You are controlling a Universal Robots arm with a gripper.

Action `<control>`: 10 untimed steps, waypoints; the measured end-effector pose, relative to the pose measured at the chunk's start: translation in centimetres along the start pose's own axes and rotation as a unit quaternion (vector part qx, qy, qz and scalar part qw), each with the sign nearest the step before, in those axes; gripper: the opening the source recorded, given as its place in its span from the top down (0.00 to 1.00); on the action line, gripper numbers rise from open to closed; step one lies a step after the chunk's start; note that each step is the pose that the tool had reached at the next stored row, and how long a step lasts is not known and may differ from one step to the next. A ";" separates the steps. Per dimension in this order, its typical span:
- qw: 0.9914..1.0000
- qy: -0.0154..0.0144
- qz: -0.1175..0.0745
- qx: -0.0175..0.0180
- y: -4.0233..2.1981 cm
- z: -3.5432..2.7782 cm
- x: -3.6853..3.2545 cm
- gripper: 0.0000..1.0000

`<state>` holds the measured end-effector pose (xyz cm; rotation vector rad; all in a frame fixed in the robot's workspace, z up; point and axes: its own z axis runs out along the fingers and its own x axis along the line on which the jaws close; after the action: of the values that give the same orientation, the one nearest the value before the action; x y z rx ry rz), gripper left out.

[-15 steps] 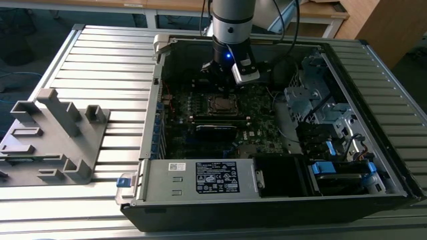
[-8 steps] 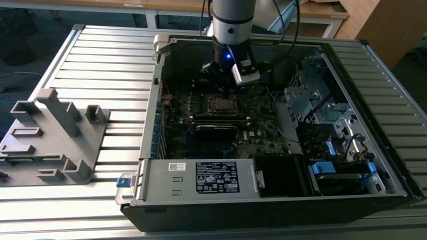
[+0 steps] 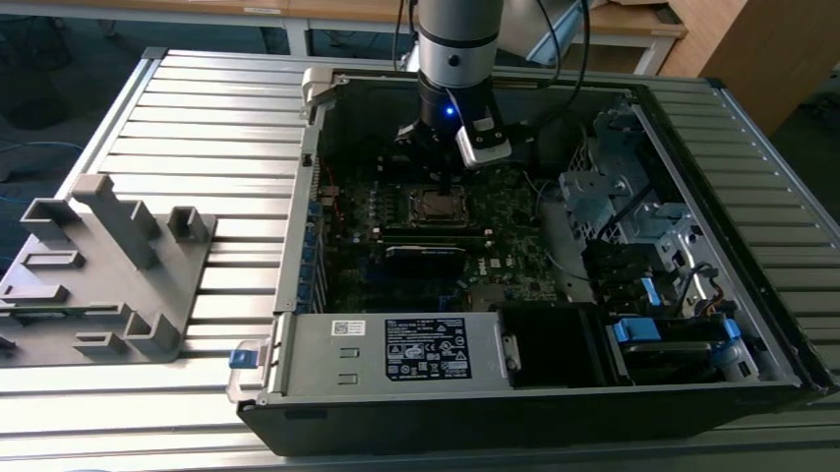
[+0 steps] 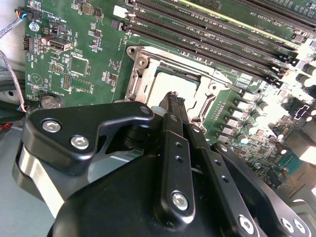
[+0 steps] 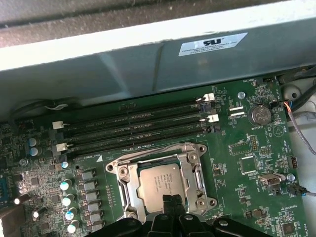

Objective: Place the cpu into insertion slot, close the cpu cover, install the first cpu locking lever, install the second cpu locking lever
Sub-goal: 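Install the second cpu locking lever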

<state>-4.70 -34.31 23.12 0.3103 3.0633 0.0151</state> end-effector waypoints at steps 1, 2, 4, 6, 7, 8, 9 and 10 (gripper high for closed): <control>1.000 0.000 0.000 0.000 0.00 -0.01 0.00 0.89; 1.000 0.000 0.000 0.000 0.00 -0.02 0.00 0.89; 1.000 0.000 0.000 0.000 -0.02 -0.03 -0.01 0.89; 1.000 0.000 0.000 0.000 -0.13 -0.03 -0.03 0.89; 1.000 0.000 0.000 0.000 -0.22 -0.03 -0.05 0.89; 1.000 0.000 0.000 0.000 -0.35 -0.03 -0.07 0.89; 1.000 0.000 0.000 0.000 -0.48 -0.03 -0.10 0.89; 1.000 0.000 0.000 0.000 -0.62 -0.03 -0.13 0.89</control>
<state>-4.70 -34.95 23.15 0.3104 3.0633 0.0152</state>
